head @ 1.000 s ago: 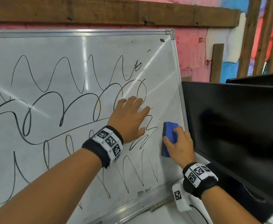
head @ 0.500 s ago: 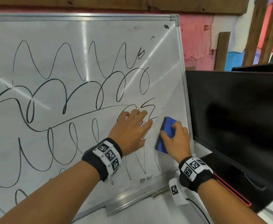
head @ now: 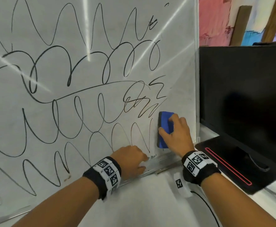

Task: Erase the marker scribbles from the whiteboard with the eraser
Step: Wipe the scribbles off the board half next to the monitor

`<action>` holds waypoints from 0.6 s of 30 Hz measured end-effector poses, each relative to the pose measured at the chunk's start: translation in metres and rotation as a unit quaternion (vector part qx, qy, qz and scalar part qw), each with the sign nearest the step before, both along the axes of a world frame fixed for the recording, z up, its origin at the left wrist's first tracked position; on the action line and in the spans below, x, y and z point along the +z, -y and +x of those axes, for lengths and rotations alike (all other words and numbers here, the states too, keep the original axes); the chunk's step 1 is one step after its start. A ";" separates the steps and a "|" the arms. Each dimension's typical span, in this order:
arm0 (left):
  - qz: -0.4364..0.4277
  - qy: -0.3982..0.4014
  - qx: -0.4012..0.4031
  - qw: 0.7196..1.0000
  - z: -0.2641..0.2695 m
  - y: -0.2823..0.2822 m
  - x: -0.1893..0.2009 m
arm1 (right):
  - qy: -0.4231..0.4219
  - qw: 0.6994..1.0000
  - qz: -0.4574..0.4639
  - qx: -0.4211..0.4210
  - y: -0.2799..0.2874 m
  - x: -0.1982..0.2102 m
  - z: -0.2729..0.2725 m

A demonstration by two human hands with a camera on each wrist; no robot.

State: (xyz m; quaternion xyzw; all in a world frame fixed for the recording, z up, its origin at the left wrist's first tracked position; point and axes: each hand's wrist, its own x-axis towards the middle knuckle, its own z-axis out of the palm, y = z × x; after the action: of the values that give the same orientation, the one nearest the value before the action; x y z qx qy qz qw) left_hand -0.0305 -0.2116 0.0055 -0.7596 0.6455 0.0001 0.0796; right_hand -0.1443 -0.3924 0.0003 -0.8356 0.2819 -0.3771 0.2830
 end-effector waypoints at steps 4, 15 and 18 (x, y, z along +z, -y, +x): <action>0.056 -0.025 0.023 0.998 -0.001 -0.016 -0.028 | 0.016 0.998 0.057 -0.031 0.001 0.001 -0.006; 0.017 -0.121 0.112 0.986 0.003 -0.037 -0.050 | -0.006 0.977 0.206 -0.051 -0.022 -0.015 -0.011; 0.014 -0.117 0.111 0.987 0.004 -0.034 -0.049 | -0.021 0.979 0.203 -0.025 -0.032 -0.025 -0.013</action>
State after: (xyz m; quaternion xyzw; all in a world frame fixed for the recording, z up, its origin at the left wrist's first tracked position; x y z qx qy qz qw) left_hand -0.0265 -0.1777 -0.0436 -0.8198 0.5622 0.1075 0.0137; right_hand -0.1572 -0.3600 -0.0244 -0.7610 0.3794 -0.3018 0.4310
